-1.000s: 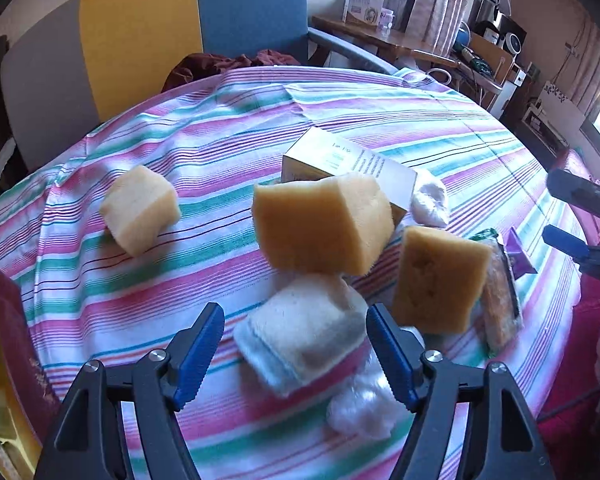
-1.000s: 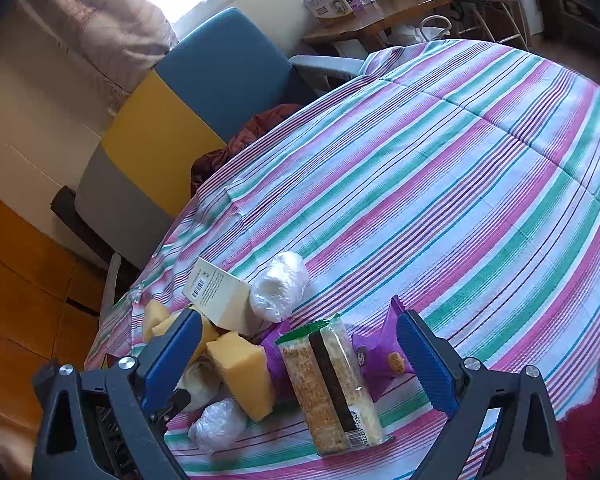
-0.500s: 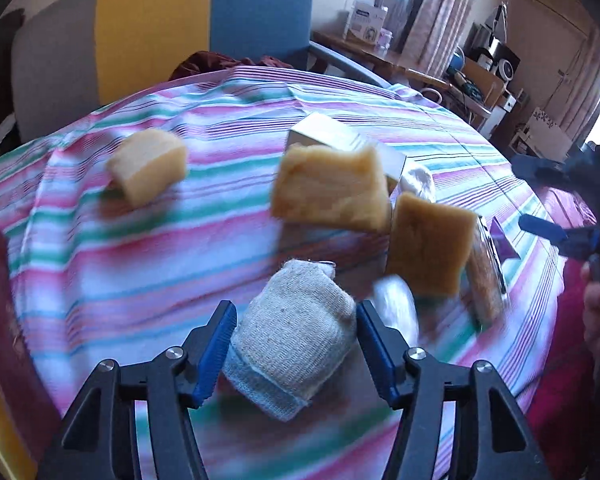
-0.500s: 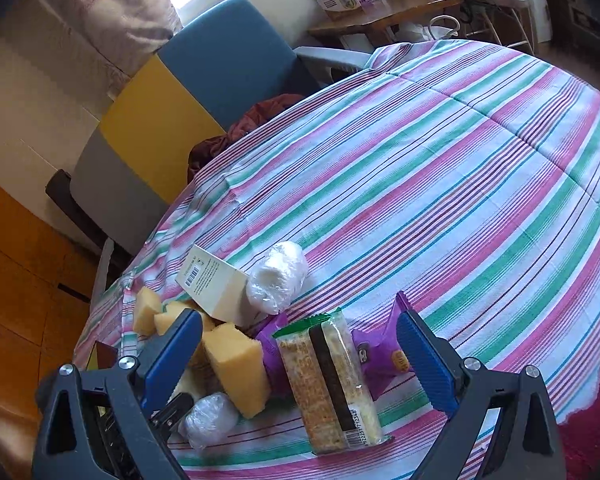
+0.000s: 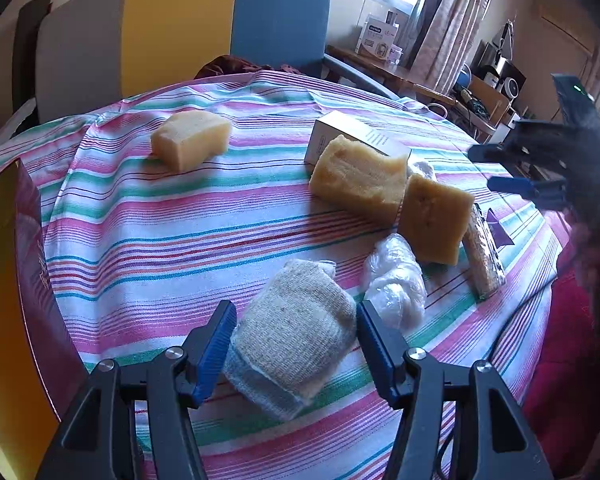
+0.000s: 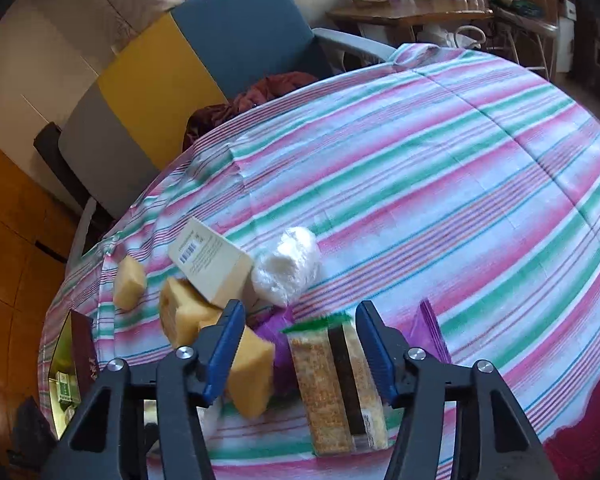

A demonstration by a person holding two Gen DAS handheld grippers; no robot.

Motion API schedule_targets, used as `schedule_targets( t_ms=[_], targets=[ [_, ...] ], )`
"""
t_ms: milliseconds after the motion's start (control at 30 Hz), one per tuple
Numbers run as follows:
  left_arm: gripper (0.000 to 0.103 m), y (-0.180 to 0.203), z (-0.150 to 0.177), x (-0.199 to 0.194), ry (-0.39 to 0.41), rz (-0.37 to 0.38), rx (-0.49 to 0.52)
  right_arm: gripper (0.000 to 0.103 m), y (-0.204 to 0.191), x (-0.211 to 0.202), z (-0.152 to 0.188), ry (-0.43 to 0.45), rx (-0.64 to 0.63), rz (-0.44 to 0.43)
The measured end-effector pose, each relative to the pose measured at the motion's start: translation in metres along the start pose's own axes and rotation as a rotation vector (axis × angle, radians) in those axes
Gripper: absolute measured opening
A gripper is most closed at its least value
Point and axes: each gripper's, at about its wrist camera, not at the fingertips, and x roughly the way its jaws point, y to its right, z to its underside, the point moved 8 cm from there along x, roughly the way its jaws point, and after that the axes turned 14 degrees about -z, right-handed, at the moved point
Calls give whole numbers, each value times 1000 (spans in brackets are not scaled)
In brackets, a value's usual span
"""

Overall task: Organize objects
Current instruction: 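Move both grippers back over the scattered items on the cloth, then grasp the grey rolled towel with the left gripper while the right gripper grasps the plastic bundle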

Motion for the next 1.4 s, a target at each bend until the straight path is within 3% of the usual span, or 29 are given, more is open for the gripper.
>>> schedule_targets(
  t_ms=[300, 367, 500, 933, 1400],
  targets=[
    [63, -1, 0, 2, 2, 6, -14, 53, 11, 72, -13, -148, 3, 36],
    [63, -2, 0, 2, 0, 8, -21, 25, 19, 83, -6, -175, -3, 62],
    [64, -2, 0, 4, 5, 4, -32, 25, 23, 79, -8, -156, -57, 96],
    [64, 0, 2, 2, 24, -8, -22, 27, 29, 84, -7, -182, -20, 74],
    [64, 2, 3, 3, 36, -30, -11, 29, 24, 92, -4, -199, -88, 110]
  ],
)
